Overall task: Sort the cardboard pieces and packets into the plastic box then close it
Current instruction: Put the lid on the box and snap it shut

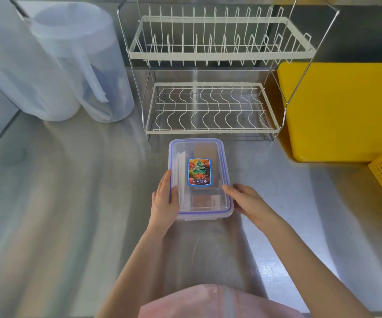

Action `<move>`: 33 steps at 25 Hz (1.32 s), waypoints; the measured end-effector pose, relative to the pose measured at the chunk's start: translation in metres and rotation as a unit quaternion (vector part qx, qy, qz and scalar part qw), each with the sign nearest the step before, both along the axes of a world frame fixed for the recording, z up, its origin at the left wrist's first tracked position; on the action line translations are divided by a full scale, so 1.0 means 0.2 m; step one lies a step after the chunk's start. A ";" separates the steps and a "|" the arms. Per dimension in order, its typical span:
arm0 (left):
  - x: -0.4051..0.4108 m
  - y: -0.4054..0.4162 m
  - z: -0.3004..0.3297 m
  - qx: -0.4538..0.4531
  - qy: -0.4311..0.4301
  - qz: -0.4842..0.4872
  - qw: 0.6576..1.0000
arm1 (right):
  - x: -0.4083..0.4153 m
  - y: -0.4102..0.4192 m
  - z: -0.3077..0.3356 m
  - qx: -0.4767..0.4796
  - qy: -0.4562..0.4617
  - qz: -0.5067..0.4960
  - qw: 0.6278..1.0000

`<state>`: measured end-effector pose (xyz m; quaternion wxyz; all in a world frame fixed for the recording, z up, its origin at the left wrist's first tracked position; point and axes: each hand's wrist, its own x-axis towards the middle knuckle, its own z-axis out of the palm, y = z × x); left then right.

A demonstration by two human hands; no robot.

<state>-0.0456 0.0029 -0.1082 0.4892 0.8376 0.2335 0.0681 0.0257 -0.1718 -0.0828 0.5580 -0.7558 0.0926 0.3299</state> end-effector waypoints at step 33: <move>0.02 0.03 0.06 -0.071 0.077 0.091 0.990 | 0.45 -0.04 0.11 -0.297 -0.242 0.456 0.803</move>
